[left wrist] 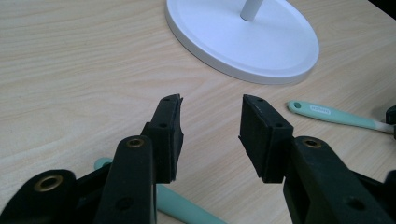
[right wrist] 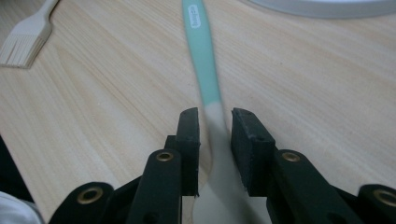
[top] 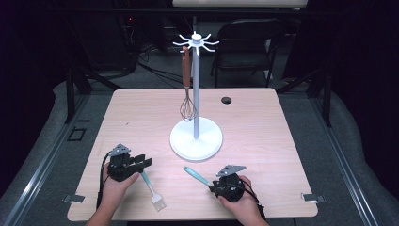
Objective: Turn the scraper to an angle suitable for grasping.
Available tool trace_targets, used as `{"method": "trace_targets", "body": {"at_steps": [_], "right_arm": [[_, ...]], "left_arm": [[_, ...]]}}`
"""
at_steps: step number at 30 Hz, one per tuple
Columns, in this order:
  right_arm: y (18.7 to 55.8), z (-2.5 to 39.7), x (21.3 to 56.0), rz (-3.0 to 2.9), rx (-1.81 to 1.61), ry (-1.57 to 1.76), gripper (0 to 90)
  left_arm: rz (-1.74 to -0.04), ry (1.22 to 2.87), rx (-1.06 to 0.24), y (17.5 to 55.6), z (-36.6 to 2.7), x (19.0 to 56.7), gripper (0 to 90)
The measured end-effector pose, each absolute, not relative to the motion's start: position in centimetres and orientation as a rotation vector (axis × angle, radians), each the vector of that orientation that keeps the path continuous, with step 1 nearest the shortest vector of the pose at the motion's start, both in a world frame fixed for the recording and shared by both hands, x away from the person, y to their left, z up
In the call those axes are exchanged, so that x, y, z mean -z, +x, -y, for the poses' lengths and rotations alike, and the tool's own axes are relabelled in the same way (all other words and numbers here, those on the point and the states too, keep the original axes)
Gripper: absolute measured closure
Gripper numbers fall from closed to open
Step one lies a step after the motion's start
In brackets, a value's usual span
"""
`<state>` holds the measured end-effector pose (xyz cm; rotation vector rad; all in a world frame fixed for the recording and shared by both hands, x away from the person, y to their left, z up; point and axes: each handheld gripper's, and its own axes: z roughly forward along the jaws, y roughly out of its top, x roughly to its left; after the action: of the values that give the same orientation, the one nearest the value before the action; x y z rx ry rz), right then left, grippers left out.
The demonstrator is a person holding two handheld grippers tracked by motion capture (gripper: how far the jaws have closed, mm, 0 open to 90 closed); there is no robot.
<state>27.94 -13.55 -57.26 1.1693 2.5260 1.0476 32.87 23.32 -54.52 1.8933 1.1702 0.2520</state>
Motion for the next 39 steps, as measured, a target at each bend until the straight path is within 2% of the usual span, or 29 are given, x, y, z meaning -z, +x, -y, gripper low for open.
{"method": "trace_targets", "body": {"at_steps": [9, 20, 25, 39], "right_arm": [[29.1, 12.4, 57.5, -2.502, -1.085, 1.117, 68.8], [29.4, 11.6, 57.7, -2.516, -1.043, 1.053, 77.9], [29.3, 11.5, 57.7, -2.521, -1.028, 1.036, 78.8], [29.5, 11.7, 57.8, -2.506, -1.084, 1.055, 80.7]], "left_arm": [[-1.153, 1.897, -0.225, 32.4, -22.7, 54.5, 58.0], [-1.137, 1.892, -0.195, 31.7, -21.7, 54.7, 53.8], [-1.114, 1.895, -0.188, 31.6, -21.1, 54.7, 48.2], [-1.011, 1.937, -0.093, 31.5, -17.4, 55.8, 40.2]]}}
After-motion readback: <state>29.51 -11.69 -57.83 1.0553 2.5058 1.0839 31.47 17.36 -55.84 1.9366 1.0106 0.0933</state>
